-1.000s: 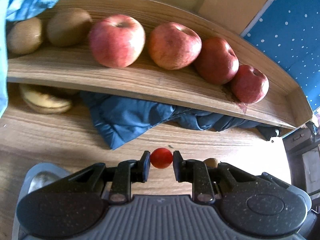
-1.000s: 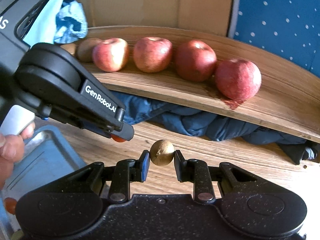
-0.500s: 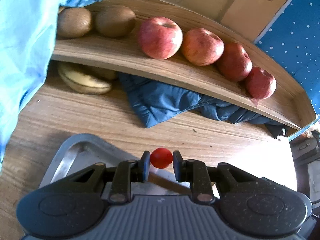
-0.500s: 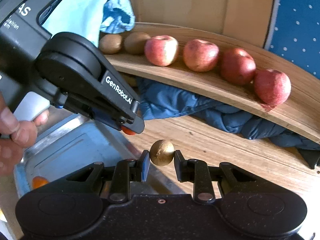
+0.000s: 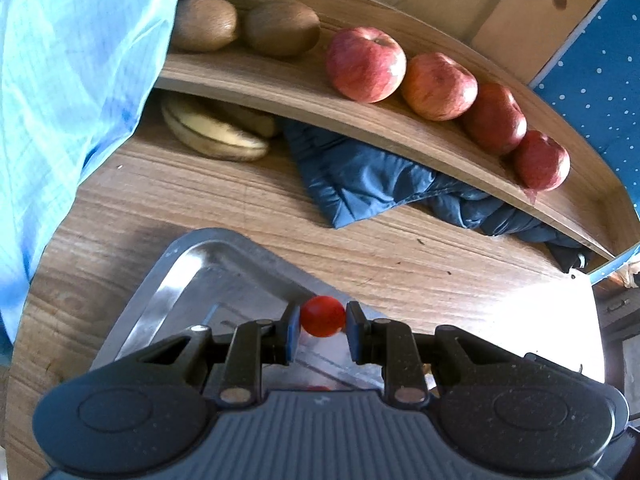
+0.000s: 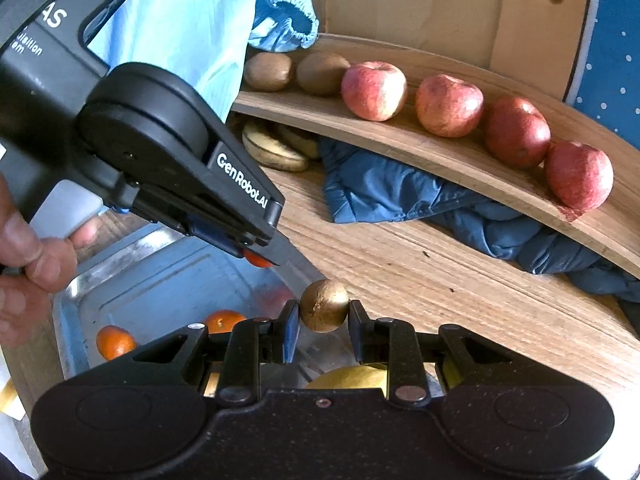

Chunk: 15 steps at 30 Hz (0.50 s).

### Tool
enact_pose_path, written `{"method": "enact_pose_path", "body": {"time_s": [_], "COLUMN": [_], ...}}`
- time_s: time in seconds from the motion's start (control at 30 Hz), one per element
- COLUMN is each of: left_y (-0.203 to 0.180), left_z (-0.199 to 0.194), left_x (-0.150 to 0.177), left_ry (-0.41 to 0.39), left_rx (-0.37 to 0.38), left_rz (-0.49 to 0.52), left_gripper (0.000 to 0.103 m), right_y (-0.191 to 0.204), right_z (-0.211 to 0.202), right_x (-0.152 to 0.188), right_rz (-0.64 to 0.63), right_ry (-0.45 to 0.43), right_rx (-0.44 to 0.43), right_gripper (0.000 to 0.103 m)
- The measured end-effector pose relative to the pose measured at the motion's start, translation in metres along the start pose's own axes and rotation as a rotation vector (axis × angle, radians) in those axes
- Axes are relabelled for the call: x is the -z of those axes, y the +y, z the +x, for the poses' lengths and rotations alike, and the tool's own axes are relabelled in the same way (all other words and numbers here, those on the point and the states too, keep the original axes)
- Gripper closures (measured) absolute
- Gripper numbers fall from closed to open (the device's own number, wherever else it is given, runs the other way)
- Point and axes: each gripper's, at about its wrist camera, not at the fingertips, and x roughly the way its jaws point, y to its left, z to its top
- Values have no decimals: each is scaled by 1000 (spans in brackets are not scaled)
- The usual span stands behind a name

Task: Organize fruits
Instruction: 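Carry the cherry tomato in the left tool and brown fruit in the right tool over the tray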

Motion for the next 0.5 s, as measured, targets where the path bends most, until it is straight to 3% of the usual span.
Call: {"method": "enact_pose_path", "body": {"time_s": [0.5], "left_y": [11], "left_z": [5], "left_x": [8], "left_ry": [32], "left_rx": [-33], "left_rz": [-22], "left_gripper": [77], "right_y": [7], "right_z": [11], "right_x": [-2], "right_rz": [-16], "right_ry": [36], "right_rx": [-9], "right_gripper": [75]}}
